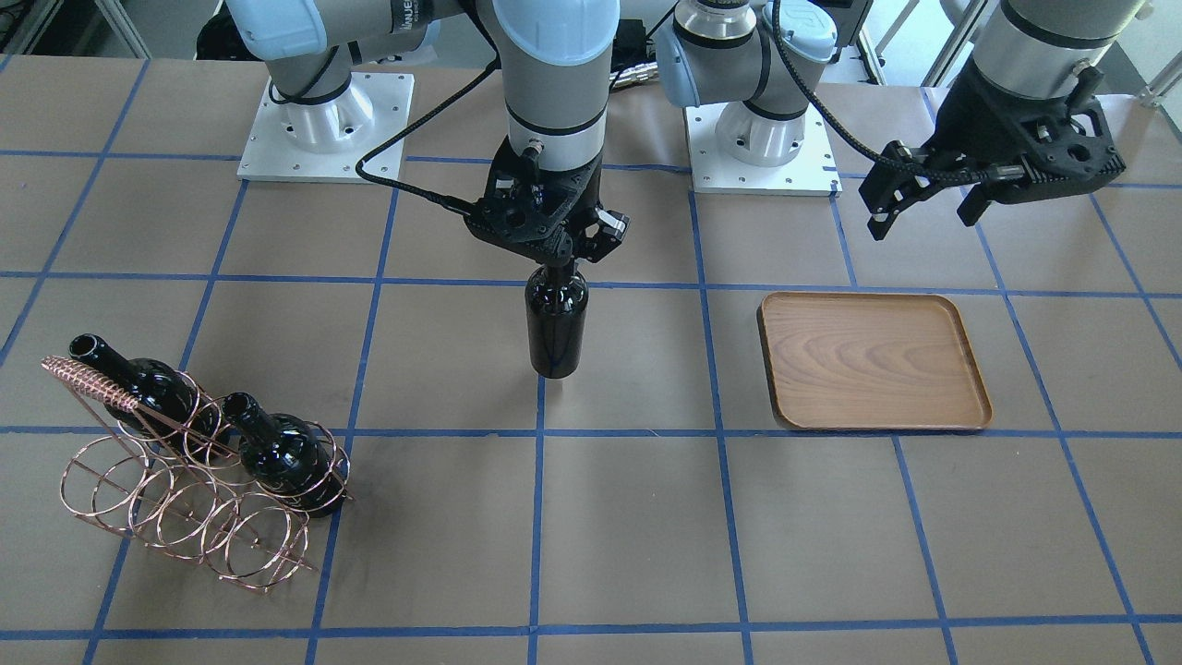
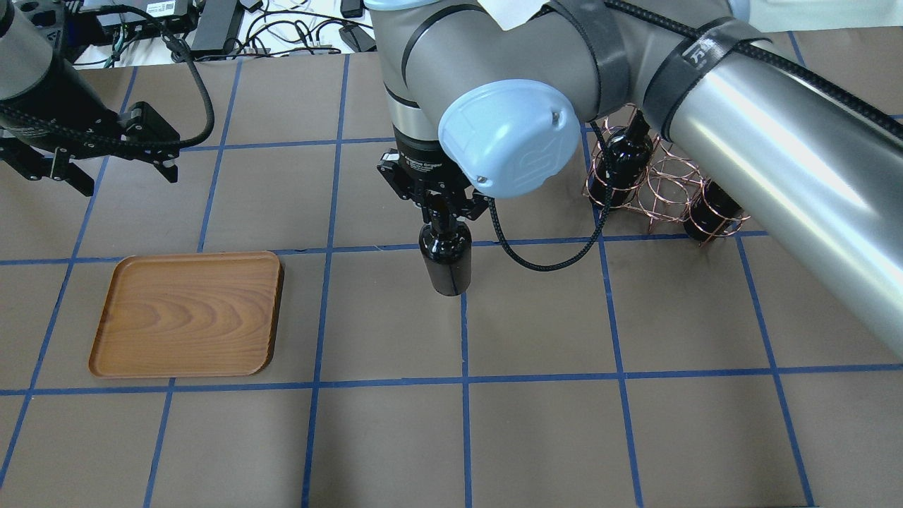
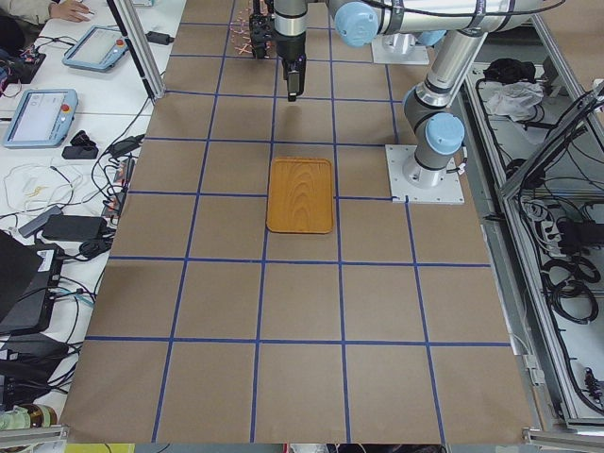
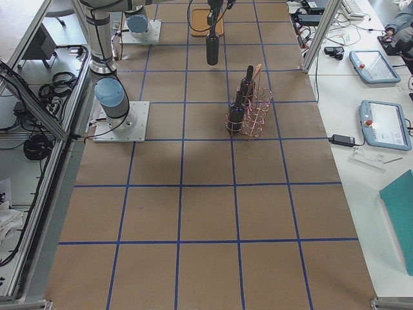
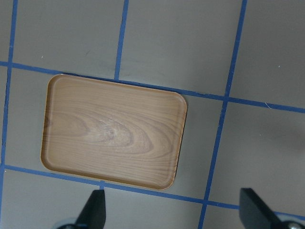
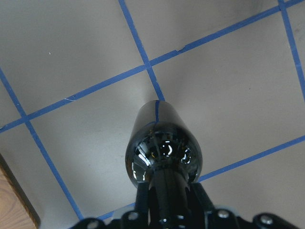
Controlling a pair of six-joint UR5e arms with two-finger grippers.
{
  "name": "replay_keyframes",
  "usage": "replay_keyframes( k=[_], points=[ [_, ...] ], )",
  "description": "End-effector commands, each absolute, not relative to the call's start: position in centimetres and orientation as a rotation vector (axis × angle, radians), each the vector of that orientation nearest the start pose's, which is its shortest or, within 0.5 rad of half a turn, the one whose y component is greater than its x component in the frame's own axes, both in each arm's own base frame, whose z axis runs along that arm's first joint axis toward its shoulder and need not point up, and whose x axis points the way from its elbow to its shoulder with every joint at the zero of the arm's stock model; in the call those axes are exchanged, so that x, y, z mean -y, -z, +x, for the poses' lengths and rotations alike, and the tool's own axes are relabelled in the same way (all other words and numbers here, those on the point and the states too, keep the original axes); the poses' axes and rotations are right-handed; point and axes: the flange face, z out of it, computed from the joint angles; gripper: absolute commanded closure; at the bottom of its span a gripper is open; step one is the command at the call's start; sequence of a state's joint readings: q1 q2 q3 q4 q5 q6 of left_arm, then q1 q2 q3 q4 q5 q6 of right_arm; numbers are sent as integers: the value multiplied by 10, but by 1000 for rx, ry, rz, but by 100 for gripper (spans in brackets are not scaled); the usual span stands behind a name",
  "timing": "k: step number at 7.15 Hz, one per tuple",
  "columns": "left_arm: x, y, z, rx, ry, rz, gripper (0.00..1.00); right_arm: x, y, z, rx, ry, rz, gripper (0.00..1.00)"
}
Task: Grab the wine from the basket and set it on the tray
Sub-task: 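Carry the bottle toward the table center and lower it upright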
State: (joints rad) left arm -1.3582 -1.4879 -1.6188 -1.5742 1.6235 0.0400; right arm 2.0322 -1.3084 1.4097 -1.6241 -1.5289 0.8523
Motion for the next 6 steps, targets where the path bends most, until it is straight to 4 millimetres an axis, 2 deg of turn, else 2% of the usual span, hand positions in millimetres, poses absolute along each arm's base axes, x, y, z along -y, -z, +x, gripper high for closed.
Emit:
replay_keyframes(
  k=[1, 4, 5, 6],
  points=[
    [476, -503, -27, -3074, 34, -271, 0, 465, -427, 399, -3071, -101, 622, 92],
    [477, -500, -26, -3077, 13, -275, 0, 467, -414, 412, -3060, -93, 659, 91],
    [477, -500, -27, -3077, 14, -273, 0, 463, -403, 426, -3077, -84, 638, 91],
    [477, -498, -26, -3078, 9, -275, 0, 464, -401, 429, -3078, -87, 633, 91]
  ],
)
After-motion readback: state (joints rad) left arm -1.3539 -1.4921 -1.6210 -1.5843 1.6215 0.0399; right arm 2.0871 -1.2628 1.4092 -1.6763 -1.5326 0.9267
